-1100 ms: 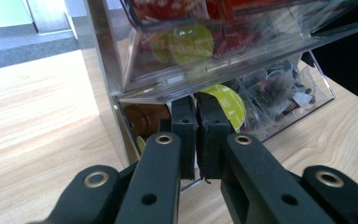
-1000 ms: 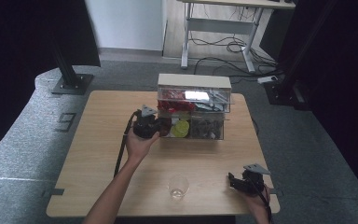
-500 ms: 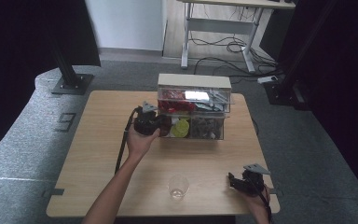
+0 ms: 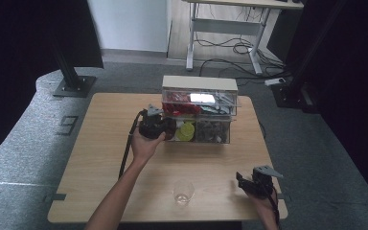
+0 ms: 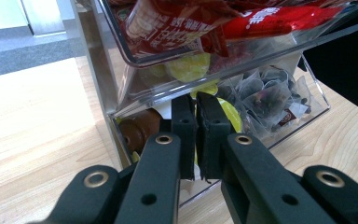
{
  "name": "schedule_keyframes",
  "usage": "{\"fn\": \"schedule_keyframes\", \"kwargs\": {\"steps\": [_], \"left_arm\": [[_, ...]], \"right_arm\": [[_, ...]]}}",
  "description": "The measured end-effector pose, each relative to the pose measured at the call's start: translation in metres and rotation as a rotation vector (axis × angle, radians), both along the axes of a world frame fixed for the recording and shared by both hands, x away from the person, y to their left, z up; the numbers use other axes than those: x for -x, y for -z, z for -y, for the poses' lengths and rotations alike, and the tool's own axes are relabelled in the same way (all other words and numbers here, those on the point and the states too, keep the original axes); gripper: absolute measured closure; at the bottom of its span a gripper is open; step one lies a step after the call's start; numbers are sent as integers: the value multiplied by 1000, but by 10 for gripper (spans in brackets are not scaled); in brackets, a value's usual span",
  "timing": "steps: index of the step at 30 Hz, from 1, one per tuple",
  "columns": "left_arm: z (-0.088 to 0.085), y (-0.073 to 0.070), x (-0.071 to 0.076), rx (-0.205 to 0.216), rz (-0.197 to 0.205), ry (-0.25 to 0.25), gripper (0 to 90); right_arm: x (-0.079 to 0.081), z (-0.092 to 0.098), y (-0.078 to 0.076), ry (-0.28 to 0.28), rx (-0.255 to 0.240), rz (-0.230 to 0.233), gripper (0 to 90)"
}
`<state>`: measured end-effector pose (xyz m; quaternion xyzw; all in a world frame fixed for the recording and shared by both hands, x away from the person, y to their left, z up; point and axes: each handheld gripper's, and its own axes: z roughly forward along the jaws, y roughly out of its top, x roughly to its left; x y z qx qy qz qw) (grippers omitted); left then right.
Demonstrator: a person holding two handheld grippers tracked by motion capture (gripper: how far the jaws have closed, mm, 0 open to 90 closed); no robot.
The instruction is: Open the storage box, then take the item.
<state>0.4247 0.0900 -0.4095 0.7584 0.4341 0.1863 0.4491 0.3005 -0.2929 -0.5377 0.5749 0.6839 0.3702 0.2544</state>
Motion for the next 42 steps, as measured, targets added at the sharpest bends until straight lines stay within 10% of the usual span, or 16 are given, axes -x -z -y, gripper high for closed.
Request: {"fn": "schedule_keyframes", "kwargs": {"steps": [14, 42], "left_arm": [[0, 0, -1, 1, -5, 3, 862], [1, 0, -2, 1, -7, 6, 865]], "right_arm": [[-12, -19, -38, -92, -38, 91, 308], [-42, -49, -55, -168, -66, 135, 404]]}}
